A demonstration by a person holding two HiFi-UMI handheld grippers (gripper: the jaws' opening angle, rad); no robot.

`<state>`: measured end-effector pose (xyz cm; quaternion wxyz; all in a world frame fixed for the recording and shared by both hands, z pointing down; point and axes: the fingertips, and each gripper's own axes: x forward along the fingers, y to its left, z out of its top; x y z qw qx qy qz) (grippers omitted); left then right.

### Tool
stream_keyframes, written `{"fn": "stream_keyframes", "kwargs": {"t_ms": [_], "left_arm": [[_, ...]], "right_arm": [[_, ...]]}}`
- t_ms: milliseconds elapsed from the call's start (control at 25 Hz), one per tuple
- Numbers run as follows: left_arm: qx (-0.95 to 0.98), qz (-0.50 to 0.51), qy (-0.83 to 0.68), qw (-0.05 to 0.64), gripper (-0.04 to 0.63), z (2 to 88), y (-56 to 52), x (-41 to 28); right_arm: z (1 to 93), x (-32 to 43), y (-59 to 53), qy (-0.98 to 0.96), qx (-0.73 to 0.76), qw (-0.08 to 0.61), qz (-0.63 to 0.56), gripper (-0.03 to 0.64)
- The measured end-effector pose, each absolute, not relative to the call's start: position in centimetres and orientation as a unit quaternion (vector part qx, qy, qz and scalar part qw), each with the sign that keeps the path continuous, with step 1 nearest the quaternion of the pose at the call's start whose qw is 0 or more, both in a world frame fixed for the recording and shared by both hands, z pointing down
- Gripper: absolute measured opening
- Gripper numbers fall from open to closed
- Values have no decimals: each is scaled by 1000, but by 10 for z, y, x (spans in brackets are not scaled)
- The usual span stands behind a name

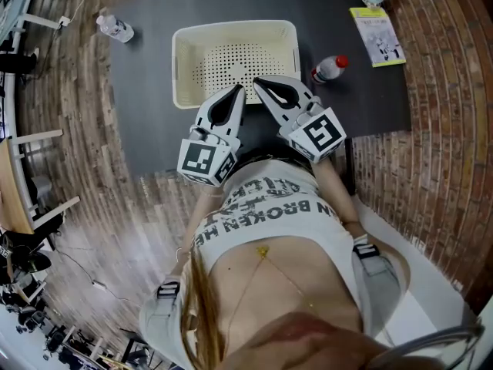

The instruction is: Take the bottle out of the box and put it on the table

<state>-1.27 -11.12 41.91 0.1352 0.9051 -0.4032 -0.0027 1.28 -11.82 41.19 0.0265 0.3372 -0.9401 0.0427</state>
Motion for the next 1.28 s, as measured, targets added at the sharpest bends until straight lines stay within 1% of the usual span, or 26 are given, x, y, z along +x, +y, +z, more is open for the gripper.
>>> {"fn": "stream_keyframes", "kwargs": {"t_ms": [480,1280], "left_arm": [[910,9,-397,121,5,420,-106,-11],[914,17,-383,132,5,427,-103,-6]], "right_arm": [[419,11,-113,-942,330,37,53,8],[427,13,-112,-939,332,63,57,8]]}}
